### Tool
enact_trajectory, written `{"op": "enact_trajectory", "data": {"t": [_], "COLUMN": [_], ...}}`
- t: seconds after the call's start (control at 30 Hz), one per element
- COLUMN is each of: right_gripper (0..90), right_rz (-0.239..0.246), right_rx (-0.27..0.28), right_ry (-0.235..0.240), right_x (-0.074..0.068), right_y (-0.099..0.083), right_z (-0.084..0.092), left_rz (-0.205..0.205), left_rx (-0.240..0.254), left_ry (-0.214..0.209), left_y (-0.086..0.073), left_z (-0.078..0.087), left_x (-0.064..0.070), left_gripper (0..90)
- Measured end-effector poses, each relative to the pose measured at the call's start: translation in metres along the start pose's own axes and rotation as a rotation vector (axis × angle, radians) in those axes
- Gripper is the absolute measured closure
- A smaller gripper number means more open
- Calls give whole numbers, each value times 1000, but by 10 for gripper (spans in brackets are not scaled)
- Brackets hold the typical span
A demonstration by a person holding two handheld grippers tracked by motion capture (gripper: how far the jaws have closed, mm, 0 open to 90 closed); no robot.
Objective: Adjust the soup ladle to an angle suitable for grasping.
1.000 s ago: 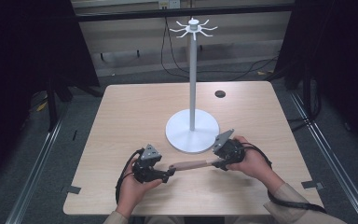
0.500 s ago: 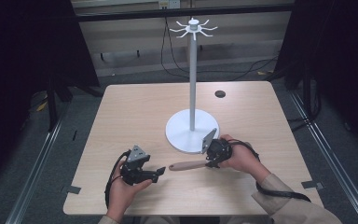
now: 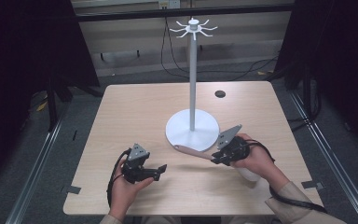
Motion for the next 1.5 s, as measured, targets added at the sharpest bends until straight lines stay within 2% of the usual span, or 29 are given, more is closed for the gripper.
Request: {"op": "enact_trajectory", "data": {"t": [0.03,0.07,0.27,0.3,0.37,0.4,0.43,0.73,0.8,0.97,1.13,1.2,1.37,1.5], "right_gripper": [788,789,789,789,789,789,790,792,792,792,792,792,792,792], "right_rz": [0,-29,-112,-122,-140,-140,-165,-255,-272,-285,-302,-298,-295,-312], "right_rx": [0,64,188,212,261,261,306,478,515,554,626,638,680,694], "right_ry": [0,-10,-78,-85,-108,-108,-126,-193,-194,-221,-250,-245,-277,-320], "right_x": [0,3,11,12,16,16,18,27,28,30,35,35,38,43], "right_y": [0,3,5,6,7,7,9,14,15,16,19,21,29,33], "right_z": [0,8,30,33,39,39,46,66,68,70,78,80,89,94], "left_rz": [0,0,13,28,22,21,23,20,17,15,14,18,13,4], "left_rx": [0,-5,-2,-3,-11,-10,-4,8,4,13,14,16,16,13], "left_ry": [0,0,1,1,5,6,4,6,11,6,7,7,9,6], "left_y": [0,-1,-1,-1,-2,-2,-2,0,0,1,1,1,1,1], "left_z": [0,-1,-3,-5,-5,-5,-5,-4,-4,-4,-4,-4,-4,-4], "left_x": [0,0,0,0,0,0,0,-1,-1,0,0,0,0,0], "left_gripper": [149,141,96,81,58,58,58,57,57,57,57,58,58,58]}}
Point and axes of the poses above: each handheld gripper's, and its own axes: z roughly backward along the jaws, y roughly out of its top, x roughly to its right, the point moved 10 cm from there along -z, roughly forward along the jaws, and after that the axes turned 4 degrees about x, right-handed, at the moved point
